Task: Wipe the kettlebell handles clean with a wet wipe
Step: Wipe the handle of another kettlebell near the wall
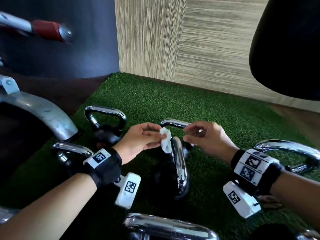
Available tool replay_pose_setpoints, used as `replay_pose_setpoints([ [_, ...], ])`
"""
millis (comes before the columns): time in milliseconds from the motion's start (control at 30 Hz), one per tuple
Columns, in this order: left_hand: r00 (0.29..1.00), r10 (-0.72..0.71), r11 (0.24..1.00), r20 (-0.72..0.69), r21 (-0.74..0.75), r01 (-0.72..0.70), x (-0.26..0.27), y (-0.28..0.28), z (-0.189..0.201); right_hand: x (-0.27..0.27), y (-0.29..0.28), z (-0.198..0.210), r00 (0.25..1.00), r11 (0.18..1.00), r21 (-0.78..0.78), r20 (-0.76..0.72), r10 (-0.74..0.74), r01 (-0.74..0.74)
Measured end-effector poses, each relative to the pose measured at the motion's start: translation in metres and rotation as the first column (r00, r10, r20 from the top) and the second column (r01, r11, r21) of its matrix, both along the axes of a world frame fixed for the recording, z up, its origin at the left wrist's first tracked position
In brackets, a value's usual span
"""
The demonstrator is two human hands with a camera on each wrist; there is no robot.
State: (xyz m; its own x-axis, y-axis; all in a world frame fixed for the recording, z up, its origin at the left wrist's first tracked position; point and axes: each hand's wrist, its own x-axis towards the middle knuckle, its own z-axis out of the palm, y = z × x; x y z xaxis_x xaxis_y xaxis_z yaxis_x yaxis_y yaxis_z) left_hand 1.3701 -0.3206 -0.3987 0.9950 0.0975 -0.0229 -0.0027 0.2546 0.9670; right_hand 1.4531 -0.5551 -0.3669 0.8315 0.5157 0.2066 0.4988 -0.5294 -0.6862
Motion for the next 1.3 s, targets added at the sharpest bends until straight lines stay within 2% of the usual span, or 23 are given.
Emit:
replay_pose_setpoints([
  [100,1.0,-0.014,0.998,-0.027,-0.067,0.012,0.005,-0.002,0.013,-0.018,0.007,0.03,0.984,0.982,0.079,-0.021,0.174,-0.172],
  [167,0.996,-0.05,0.996,-0.072,-0.082,0.044,0.006,-0.005,0.015,-0.024,0.012,0.036,0.979,0.973,0.102,0.043,0.201,-0.205],
  [267,0.986,-0.114,0.986,-0.118,-0.132,0.098,0.005,-0.016,0.013,-0.032,0.018,0.035,0.968,0.974,0.092,0.166,0.19,-0.207],
  [400,0.988,-0.082,0.968,-0.131,-0.244,0.048,0.006,-0.025,0.008,-0.039,0.019,0.029,0.975,0.971,0.195,0.195,0.102,-0.141],
  [500,0.988,-0.074,0.961,-0.136,-0.274,0.034,0.007,-0.024,0.007,-0.044,0.023,0.026,0.972,0.976,0.173,0.218,0.092,-0.132],
  [600,0.987,-0.103,0.966,-0.12,-0.248,0.071,0.004,-0.022,0.005,-0.043,0.027,0.019,0.981,0.972,0.193,0.166,0.105,-0.136],
  [667,0.981,-0.13,0.971,-0.145,-0.217,0.096,0.002,-0.017,0.005,-0.041,0.026,0.014,0.984,0.98,0.147,0.133,0.116,-0.135],
  [700,0.978,-0.133,0.981,-0.159,-0.162,0.106,0.002,-0.014,0.004,-0.038,0.024,0.012,0.988,0.984,0.128,0.112,0.106,-0.121],
  [767,0.979,-0.11,0.985,-0.171,0.109,0.13,0.005,-0.005,-0.005,-0.028,0.018,0.008,0.995,0.993,0.104,0.091,0.04,-0.049],
  [800,0.981,-0.102,0.938,-0.165,0.313,0.15,0.005,-0.003,-0.01,-0.022,0.014,0.007,0.995,0.997,0.081,0.101,-0.01,0.002],
  [833,0.981,-0.102,0.827,-0.165,0.534,0.175,0.006,0.0,-0.019,-0.015,0.01,0.005,0.994,0.996,0.069,0.092,-0.056,0.05],
  [867,0.974,-0.122,0.66,-0.191,0.718,0.223,0.005,0.0,-0.028,-0.007,0.005,0.002,0.993,0.993,0.061,0.062,-0.102,0.098],
  [900,0.962,-0.147,0.475,-0.23,0.837,0.272,0.003,-0.003,-0.037,0.0,0.001,-0.003,0.99,0.988,0.048,0.005,-0.144,0.144],
  [933,0.942,-0.184,0.312,-0.28,0.892,0.327,0.0,-0.008,-0.048,0.007,-0.002,-0.009,0.979,0.979,0.024,-0.046,-0.2,0.201],
  [967,0.917,-0.232,0.202,-0.324,0.906,0.371,-0.003,-0.015,-0.061,0.013,-0.003,-0.016,0.963,0.968,0.01,-0.101,-0.248,0.251],
  [1000,0.895,-0.28,0.131,-0.348,0.91,0.394,-0.007,-0.024,-0.073,0.02,-0.005,-0.025,0.944,0.956,0.008,-0.162,-0.287,0.292],
  [1033,0.895,-0.307,0.099,-0.323,0.925,0.368,-0.01,-0.033,-0.082,0.024,-0.005,-0.033,0.921,0.947,0.01,-0.236,-0.311,0.322],
  [1133,0.951,-0.266,0.106,-0.159,0.975,0.193,-0.01,-0.051,-0.112,0.031,-0.002,-0.052,0.841,0.919,0.034,-0.418,-0.344,0.393],
  [1300,0.971,-0.237,0.077,-0.011,0.997,0.03,-0.004,-0.053,-0.136,0.03,0.018,-0.078,0.776,0.883,0.098,-0.529,-0.344,0.459],
])
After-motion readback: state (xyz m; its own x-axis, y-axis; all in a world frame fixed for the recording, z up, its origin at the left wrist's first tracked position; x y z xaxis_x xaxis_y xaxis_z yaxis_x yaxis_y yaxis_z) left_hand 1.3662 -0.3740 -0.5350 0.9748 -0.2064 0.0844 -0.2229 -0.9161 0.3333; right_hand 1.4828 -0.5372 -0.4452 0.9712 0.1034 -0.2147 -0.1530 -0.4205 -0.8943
